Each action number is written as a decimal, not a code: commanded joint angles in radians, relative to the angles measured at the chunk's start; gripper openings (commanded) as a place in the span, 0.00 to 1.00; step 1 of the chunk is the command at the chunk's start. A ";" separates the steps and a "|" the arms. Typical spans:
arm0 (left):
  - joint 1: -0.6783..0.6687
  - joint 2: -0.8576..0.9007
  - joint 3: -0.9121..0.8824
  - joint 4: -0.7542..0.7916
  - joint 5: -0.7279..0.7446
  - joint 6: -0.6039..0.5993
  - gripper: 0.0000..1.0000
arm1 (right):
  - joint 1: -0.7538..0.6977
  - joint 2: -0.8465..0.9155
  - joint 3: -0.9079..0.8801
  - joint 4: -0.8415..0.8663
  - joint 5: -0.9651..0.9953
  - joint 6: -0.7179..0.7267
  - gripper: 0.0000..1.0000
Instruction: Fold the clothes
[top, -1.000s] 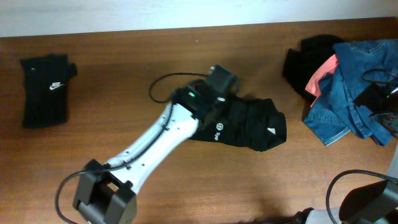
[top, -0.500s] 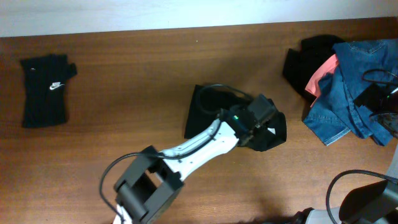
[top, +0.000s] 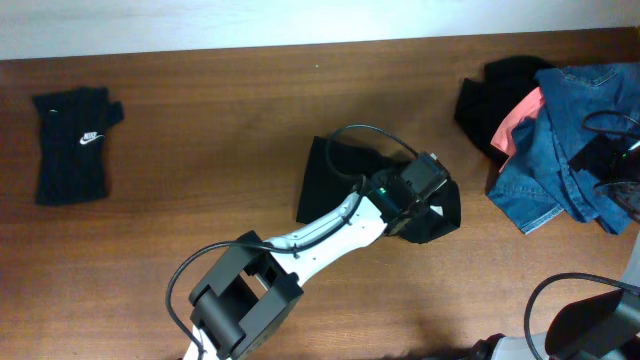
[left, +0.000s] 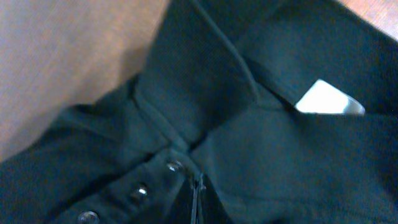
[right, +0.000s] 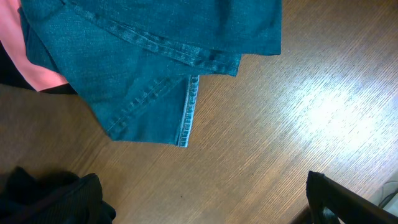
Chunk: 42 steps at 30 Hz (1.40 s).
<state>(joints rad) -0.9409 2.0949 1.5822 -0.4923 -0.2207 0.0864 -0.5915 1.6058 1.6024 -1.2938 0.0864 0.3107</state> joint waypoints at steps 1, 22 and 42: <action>0.019 0.011 0.006 0.017 -0.044 0.017 0.01 | -0.005 0.005 0.002 0.000 0.012 0.005 0.99; 0.217 0.112 0.006 0.047 -0.056 0.016 0.01 | -0.005 0.005 0.002 0.000 0.012 0.005 0.99; 0.431 0.069 0.017 -0.001 0.127 -0.029 0.01 | -0.005 0.005 0.002 0.000 0.013 0.005 0.99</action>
<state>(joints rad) -0.5060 2.1887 1.5822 -0.4900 -0.1211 0.0700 -0.5915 1.6058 1.6024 -1.2942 0.0864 0.3107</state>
